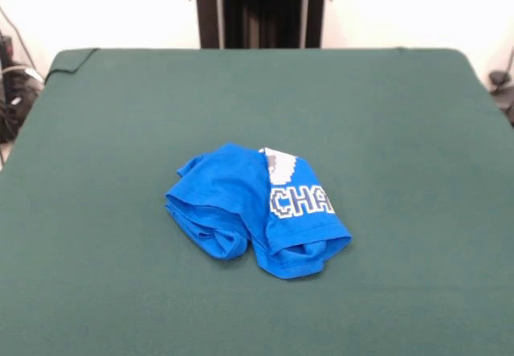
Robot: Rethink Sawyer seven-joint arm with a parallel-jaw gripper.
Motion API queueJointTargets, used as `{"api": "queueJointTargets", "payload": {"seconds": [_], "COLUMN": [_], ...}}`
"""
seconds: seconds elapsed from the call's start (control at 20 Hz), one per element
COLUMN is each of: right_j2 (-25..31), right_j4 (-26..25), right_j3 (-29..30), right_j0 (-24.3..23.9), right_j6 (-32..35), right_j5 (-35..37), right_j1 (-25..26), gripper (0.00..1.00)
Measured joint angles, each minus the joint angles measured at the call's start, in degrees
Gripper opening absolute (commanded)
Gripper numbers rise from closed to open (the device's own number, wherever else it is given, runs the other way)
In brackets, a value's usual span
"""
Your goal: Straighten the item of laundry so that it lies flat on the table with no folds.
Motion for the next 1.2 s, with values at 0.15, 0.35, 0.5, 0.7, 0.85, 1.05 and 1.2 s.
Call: {"api": "queueJointTargets", "payload": {"seconds": [0.15,0.35,0.5,0.7,0.85,1.05,1.2], "right_j2": [0.02,0.01,0.02,0.03,0.03,0.09,0.09], "right_j4": [-0.24,-1.11,-1.56,-1.69,-1.70,-1.69,-1.69], "right_j3": [-2.58,-5.12,-6.55,-7.69,-7.76,-7.79,-7.80], "right_j0": [-0.48,-0.92,-1.06,-1.12,-1.23,-2.11,-3.27], "right_j6": [0.00,0.00,0.00,0.00,0.00,0.00,0.00], "right_j5": [-0.02,-0.02,-0.36,-1.88,-3.44,-6.29,-8.22], "right_j1": [2.87,6.14,8.60,11.70,13.12,15.13,16.43], "gripper": [1.00,1.00,1.00,1.00,1.00,1.00,1.00]}}
